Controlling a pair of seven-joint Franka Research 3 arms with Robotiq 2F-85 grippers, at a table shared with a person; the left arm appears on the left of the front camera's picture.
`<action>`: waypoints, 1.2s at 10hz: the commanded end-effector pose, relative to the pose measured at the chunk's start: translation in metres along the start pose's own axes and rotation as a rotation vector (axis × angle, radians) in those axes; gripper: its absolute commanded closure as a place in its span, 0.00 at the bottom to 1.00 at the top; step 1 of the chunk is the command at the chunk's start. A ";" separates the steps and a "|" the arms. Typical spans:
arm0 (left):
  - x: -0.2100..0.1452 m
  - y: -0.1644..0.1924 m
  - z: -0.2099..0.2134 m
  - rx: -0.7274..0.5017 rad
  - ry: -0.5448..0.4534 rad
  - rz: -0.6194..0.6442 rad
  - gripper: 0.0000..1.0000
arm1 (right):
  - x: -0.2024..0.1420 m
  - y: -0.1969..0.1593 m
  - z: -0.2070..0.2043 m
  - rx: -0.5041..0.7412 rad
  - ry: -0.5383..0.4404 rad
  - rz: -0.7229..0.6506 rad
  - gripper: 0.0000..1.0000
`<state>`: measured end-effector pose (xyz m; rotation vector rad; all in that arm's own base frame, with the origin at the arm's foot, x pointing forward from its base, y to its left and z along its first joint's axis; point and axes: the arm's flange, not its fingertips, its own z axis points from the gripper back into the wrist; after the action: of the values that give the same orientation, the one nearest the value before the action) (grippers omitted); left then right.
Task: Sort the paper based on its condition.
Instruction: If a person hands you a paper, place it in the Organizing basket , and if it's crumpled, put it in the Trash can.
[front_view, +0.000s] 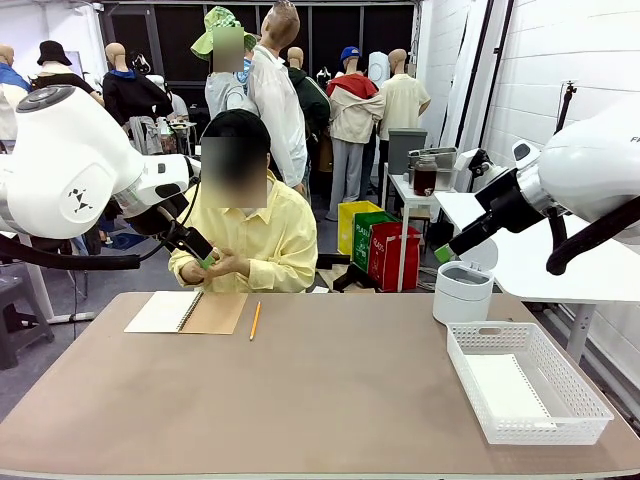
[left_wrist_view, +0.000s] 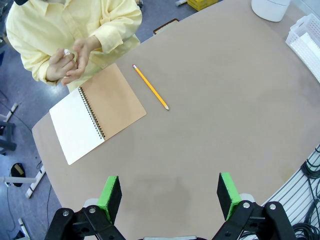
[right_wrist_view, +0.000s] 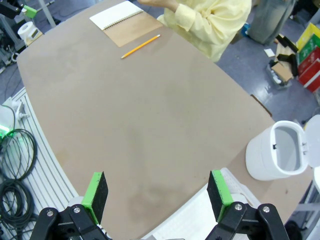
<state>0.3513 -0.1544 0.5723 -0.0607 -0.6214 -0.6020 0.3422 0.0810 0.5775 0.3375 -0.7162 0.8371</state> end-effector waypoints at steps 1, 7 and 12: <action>0.000 0.001 0.001 0.000 -0.001 0.000 0.00 | 0.000 0.000 0.000 0.004 -0.002 0.001 0.00; 0.000 0.001 0.001 0.000 -0.001 0.000 0.00 | 0.000 0.000 0.000 0.004 -0.002 0.001 0.00; 0.000 0.001 0.001 0.000 -0.001 0.000 0.00 | 0.000 0.000 0.000 0.004 -0.002 0.001 0.00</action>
<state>0.3513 -0.1544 0.5723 -0.0607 -0.6214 -0.6020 0.3422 0.0810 0.5775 0.3375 -0.7162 0.8371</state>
